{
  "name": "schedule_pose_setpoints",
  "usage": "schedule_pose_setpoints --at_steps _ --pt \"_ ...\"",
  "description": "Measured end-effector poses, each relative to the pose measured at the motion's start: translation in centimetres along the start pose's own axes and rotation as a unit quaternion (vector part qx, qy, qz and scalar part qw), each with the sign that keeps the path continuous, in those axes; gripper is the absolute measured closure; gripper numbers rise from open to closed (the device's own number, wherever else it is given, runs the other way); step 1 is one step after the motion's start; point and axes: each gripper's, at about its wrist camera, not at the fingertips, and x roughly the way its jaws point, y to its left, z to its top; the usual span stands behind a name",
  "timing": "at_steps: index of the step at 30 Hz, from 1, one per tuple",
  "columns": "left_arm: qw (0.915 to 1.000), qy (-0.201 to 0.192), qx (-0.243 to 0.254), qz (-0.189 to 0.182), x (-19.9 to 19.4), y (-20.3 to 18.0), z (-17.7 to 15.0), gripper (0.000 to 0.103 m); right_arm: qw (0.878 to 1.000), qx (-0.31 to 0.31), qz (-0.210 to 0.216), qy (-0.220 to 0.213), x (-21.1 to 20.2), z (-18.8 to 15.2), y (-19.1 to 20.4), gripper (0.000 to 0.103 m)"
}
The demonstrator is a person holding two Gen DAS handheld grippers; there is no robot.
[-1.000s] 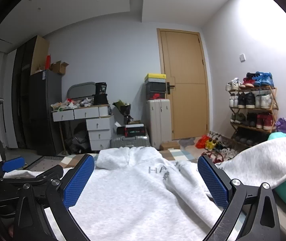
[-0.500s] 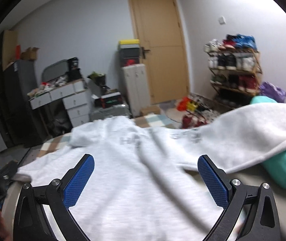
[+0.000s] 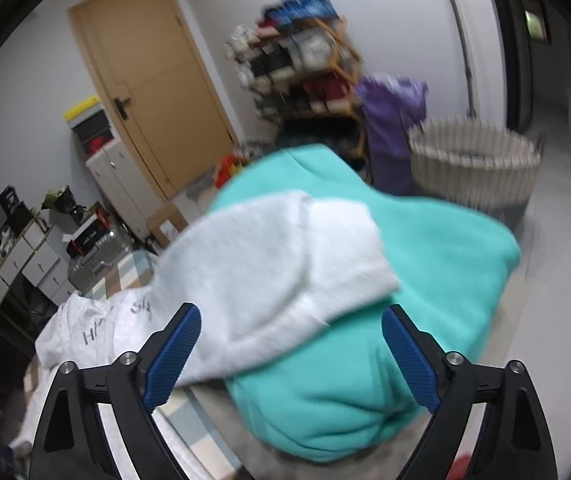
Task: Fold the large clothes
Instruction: 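Grasp the hoodie sleeve cuff with the right tool, then lift the sleeve with the right tool and lay it across the hoodie body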
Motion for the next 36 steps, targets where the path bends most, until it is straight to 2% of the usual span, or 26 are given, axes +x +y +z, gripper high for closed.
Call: schedule_pose_setpoints --at_steps 3,5,6,8,9,10,11,12,14,16,18,20,23,25,26,28,31,36 --pt "1.0000 0.004 0.000 -0.002 0.0 0.1 -0.1 0.001 0.998 0.044 0.034 0.010 0.7 0.5 -1.8 0.013" --pt "1.0000 0.005 0.002 0.000 -0.1 0.1 -0.1 0.001 0.998 0.056 0.036 0.017 1.4 1.0 -2.0 0.014" --pt "1.0000 0.004 0.002 0.002 -0.1 0.0 -0.2 0.001 0.997 0.069 0.020 0.031 2.3 1.3 -2.3 0.015" --pt "1.0000 0.002 0.002 0.005 -0.2 0.2 -0.2 0.001 0.993 0.092 0.011 0.069 4.5 1.5 -2.7 0.030" --pt "0.9999 -0.001 0.002 0.010 -0.1 0.2 -0.2 0.001 0.992 0.100 0.012 0.078 5.2 1.6 -2.9 0.031" --pt "0.9998 -0.002 0.002 0.018 0.0 0.3 -0.2 0.001 0.991 0.105 0.010 0.077 5.2 1.6 -2.8 0.036" --pt "0.9997 -0.001 0.001 0.023 0.2 0.4 -0.2 0.001 0.992 0.107 0.017 0.063 4.9 1.8 -2.6 0.046" --pt "0.9997 0.002 0.000 0.023 0.4 0.5 -0.2 0.001 0.993 0.103 0.022 0.054 4.5 1.9 -2.2 0.051" --pt "0.9996 0.009 -0.007 0.024 0.8 0.7 -0.3 0.001 0.995 0.084 0.017 0.041 4.3 2.8 -1.2 0.074" --pt "0.9995 0.015 -0.012 0.025 1.0 0.8 -0.4 0.001 0.998 0.060 0.010 0.016 3.6 3.8 0.1 0.082" --pt "0.9994 0.017 -0.012 0.026 1.0 0.8 -0.4 0.001 0.999 0.044 0.008 -0.005 3.4 4.7 1.3 0.084" --pt "0.9993 0.015 -0.009 0.032 1.0 0.7 -0.5 0.001 0.999 0.018 -0.011 -0.031 2.7 5.9 2.9 0.086" --pt "0.9981 0.003 0.011 0.060 1.0 0.1 -0.6 0.001 0.997 -0.027 -0.049 -0.057 2.2 7.9 5.2 0.088" --pt "0.9978 0.003 0.018 0.063 1.2 0.1 -0.7 0.001 0.994 -0.039 -0.066 -0.075 1.6 9.5 6.5 0.090" --pt "0.9978 0.005 0.018 0.063 1.2 0.1 -0.7 0.001 0.993 -0.043 -0.075 -0.081 1.7 10.2 6.9 0.096" --pt "0.9979 0.007 0.016 0.063 1.3 0.4 -0.8 0.001 0.987 -0.050 -0.109 -0.104 1.1 11.9 7.8 0.096" --pt "0.9977 0.003 0.018 0.065 1.1 0.9 -0.7 0.001 0.989 -0.051 -0.101 -0.097 1.5 13.5 8.5 0.097" --pt "0.9977 0.007 0.009 0.067 1.3 1.5 -0.7 0.001 0.985 -0.086 -0.110 -0.100 2.4 12.8 9.2 0.097"
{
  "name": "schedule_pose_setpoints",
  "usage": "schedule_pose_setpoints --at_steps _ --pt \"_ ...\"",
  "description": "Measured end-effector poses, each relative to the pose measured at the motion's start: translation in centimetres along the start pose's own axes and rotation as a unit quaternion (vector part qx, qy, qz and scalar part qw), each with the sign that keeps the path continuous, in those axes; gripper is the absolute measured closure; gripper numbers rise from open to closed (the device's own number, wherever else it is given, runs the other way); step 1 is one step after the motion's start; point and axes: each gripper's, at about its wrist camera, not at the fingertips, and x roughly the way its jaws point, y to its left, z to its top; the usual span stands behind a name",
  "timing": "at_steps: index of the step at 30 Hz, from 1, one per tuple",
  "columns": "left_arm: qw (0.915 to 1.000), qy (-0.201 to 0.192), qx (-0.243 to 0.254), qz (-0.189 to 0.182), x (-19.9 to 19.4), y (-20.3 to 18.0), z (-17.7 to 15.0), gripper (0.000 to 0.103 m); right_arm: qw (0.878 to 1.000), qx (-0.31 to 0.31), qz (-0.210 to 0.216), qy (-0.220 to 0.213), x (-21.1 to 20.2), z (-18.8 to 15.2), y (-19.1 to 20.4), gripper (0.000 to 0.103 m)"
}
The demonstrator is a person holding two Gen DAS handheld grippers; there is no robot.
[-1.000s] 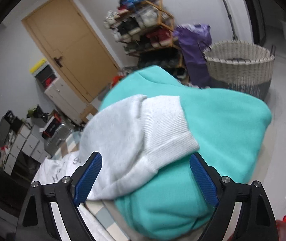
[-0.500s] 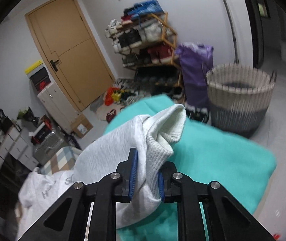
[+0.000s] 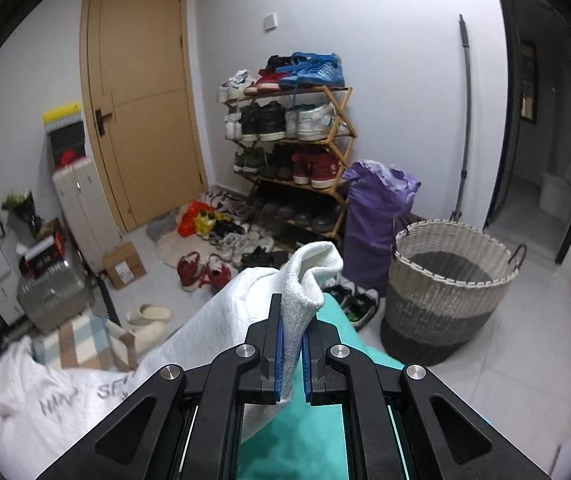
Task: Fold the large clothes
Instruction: 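Lift the sleeve with the right tool and lay it across the hoodie body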
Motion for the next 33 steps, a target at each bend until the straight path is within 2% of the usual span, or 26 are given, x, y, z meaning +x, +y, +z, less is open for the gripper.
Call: schedule_pose_setpoints --at_steps 4,13,16,20,24,28,32,33 --pt "0.9999 0.009 0.006 -0.002 0.3 -0.1 -0.1 0.001 0.999 0.032 -0.016 -0.010 -0.1 1.6 -1.5 0.097" --pt "1.0000 0.004 0.002 0.007 0.5 0.6 0.0 0.001 0.991 -0.016 -0.103 -0.086 -2.4 6.0 1.6 0.097" --pt "0.9999 0.003 0.005 0.010 0.4 1.0 0.0 0.001 0.991 -0.019 -0.090 -0.094 -2.8 6.5 3.2 0.097" --pt "0.9999 -0.004 -0.001 0.016 0.1 2.3 0.0 0.001 0.992 -0.049 -0.023 -0.117 -5.4 6.0 7.6 0.097" --pt "0.9995 -0.005 -0.023 0.023 0.0 4.0 0.1 0.001 0.981 -0.098 0.072 -0.153 -10.2 4.2 15.0 0.097" --pt "0.9982 -0.013 -0.040 0.043 -0.2 5.9 0.1 0.001 0.956 -0.148 0.187 -0.169 -15.3 1.5 24.8 0.097" --pt "0.9953 -0.026 -0.067 0.064 -1.1 7.8 -0.1 0.001 0.932 -0.168 0.292 -0.134 -18.2 -2.7 33.4 0.096" --pt "0.9939 -0.035 -0.075 0.073 -1.6 8.5 -0.3 0.001 0.923 -0.178 0.320 -0.119 -18.7 -4.5 36.0 0.096"
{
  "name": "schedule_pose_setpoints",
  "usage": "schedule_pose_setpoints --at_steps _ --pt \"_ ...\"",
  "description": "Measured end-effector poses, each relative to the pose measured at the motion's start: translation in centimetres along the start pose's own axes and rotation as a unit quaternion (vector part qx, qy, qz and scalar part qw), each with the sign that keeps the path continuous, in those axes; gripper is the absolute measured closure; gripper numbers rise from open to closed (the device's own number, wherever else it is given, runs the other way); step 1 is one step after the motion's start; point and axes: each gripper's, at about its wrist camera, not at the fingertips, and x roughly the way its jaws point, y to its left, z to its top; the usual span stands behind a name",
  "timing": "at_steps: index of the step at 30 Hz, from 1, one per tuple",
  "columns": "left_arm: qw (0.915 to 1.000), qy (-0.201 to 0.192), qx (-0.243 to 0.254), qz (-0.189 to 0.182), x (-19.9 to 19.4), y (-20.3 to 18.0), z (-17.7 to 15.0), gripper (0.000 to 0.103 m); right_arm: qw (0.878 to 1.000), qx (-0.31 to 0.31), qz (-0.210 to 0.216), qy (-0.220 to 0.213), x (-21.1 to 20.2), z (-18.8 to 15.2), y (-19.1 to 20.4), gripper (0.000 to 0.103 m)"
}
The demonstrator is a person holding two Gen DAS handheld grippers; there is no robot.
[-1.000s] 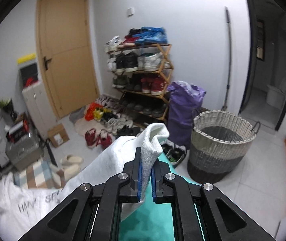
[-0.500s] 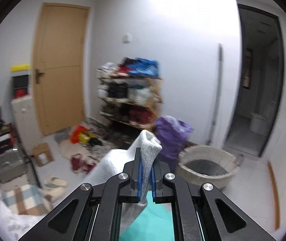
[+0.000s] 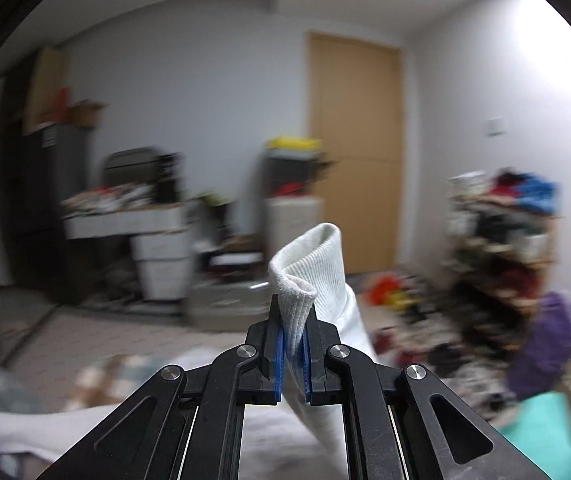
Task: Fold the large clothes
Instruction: 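Lift the sleeve with the right tool and lay it across the hoodie body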
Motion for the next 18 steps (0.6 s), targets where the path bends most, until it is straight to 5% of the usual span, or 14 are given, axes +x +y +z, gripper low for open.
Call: schedule_pose_setpoints --at_steps 6,11,15,18 --pt "0.9945 -0.069 -0.075 0.027 -2.7 4.2 0.6 0.001 0.984 0.000 0.127 0.121 8.0 -10.0 11.8 0.096" --pt "0.9912 -0.085 -0.101 0.008 -3.4 4.7 0.5 0.001 0.942 0.048 0.191 0.270 15.0 -22.2 17.4 0.096" --pt "0.9932 -0.085 -0.080 -0.001 -2.8 4.1 0.4 0.001 0.920 0.035 0.215 0.325 17.2 -29.1 21.0 0.095" --pt "0.9940 -0.087 -0.066 -0.010 -2.4 3.6 0.5 0.001 0.900 0.061 0.244 0.356 18.6 -31.1 21.3 0.084"
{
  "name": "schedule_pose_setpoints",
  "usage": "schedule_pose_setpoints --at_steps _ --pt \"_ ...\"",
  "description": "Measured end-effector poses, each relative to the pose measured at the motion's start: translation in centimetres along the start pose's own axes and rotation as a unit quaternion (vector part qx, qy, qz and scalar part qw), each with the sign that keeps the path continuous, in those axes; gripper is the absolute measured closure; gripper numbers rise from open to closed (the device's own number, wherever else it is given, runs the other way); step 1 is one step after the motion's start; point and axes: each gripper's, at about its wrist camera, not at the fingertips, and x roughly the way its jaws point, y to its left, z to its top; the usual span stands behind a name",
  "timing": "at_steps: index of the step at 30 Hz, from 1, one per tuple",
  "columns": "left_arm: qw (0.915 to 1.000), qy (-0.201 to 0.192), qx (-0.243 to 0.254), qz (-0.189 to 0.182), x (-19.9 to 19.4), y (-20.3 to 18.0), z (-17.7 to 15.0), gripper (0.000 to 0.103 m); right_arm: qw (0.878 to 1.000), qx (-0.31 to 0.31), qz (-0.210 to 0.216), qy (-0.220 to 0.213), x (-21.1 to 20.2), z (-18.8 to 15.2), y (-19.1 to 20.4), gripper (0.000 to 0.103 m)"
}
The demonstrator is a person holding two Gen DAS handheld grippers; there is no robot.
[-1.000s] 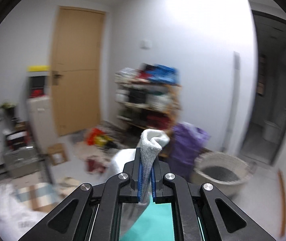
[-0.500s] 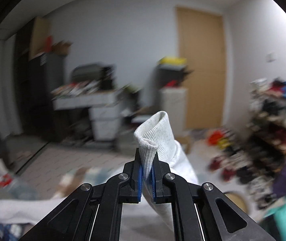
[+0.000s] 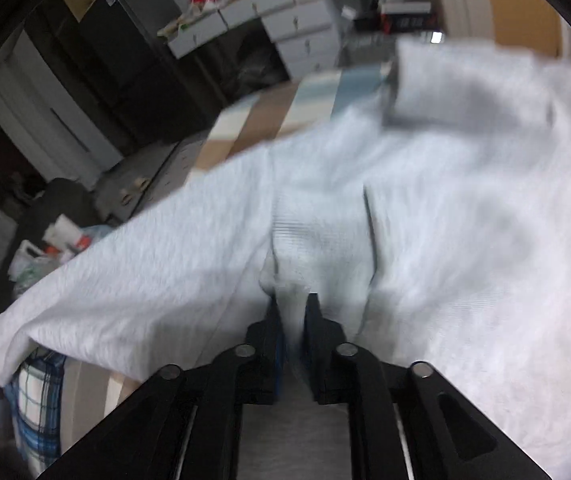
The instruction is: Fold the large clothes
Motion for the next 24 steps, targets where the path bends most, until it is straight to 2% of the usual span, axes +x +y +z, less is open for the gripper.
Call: schedule_pose_setpoints --at_steps 1,2,4,5,7,8,9,11,13,14,16,17,18,20,22,23,24 --pt "1.0000 -0.001 0.002 -0.001 0.0 0.0 0.0 0.001 1.000 0.014 0.014 0.008 0.1 0.0 -0.6 0.076" --pt "1.0000 0.000 0.003 -0.001 -0.1 0.1 0.1 0.001 0.999 0.026 0.044 0.016 -0.1 -0.1 -1.1 0.067" --pt "1.0000 0.003 -0.001 -0.005 0.0 0.4 0.1 0.001 0.993 0.039 0.100 0.050 -0.9 -0.4 -2.0 0.056" --pt "1.0000 0.004 -0.004 -0.008 0.0 0.5 0.2 0.001 0.990 0.043 0.118 0.064 -1.6 -0.3 -2.6 0.044" --pt "1.0000 0.003 -0.007 -0.006 0.0 0.8 0.2 0.001 0.983 0.047 0.161 0.074 -4.4 -0.8 -4.5 0.036" --pt "1.0000 0.005 -0.006 -0.005 0.0 0.9 0.1 0.001 0.984 0.038 0.161 0.061 -6.8 -0.8 -6.0 0.035" --pt "0.9999 0.008 -0.006 -0.006 0.0 0.9 0.1 0.001 0.987 0.028 0.151 0.050 -8.6 -1.2 -7.0 0.035" --pt "0.9998 0.017 -0.008 -0.008 0.3 0.8 0.0 0.001 0.995 0.005 0.102 0.022 -12.7 -1.2 -10.2 0.035" --pt "0.9996 0.024 -0.008 -0.010 0.4 0.5 -0.1 0.001 1.000 -0.011 0.018 -0.005 -15.8 -1.0 -13.3 0.035" --pt "0.9995 0.027 -0.006 -0.012 0.5 0.2 -0.1 0.001 0.998 -0.024 -0.055 -0.021 -17.2 -0.8 -15.2 0.034" --pt "0.9994 0.031 0.002 -0.012 0.5 -0.5 -0.4 0.001 0.984 -0.043 -0.173 -0.030 -18.6 -0.4 -18.8 0.036" --pt "0.9994 0.032 0.007 -0.011 0.5 -0.9 -0.5 0.001 0.974 -0.041 -0.221 -0.019 -19.0 -0.2 -20.9 0.043" --pt "0.9993 0.034 0.011 -0.011 0.5 -1.4 -0.6 0.001 0.967 -0.034 -0.252 -0.003 -19.2 -0.2 -23.2 0.049" --pt "0.9990 0.039 0.018 -0.014 0.5 -2.0 -0.8 0.001 0.966 -0.010 -0.255 0.040 -18.3 -0.7 -26.0 0.071" --pt "0.9985 0.045 0.026 -0.019 0.5 -2.7 -1.1 0.001 0.967 0.017 -0.239 0.085 -16.5 -1.6 -28.5 0.077" --pt "0.9983 0.046 0.030 -0.020 0.4 -3.1 -1.2 0.001 0.970 0.022 -0.228 0.088 -16.4 -2.3 -29.3 0.077" --pt "0.9980 0.048 0.036 -0.021 0.4 -3.4 -1.3 0.001 0.972 0.020 -0.222 0.070 -17.3 -2.3 -29.6 0.077"
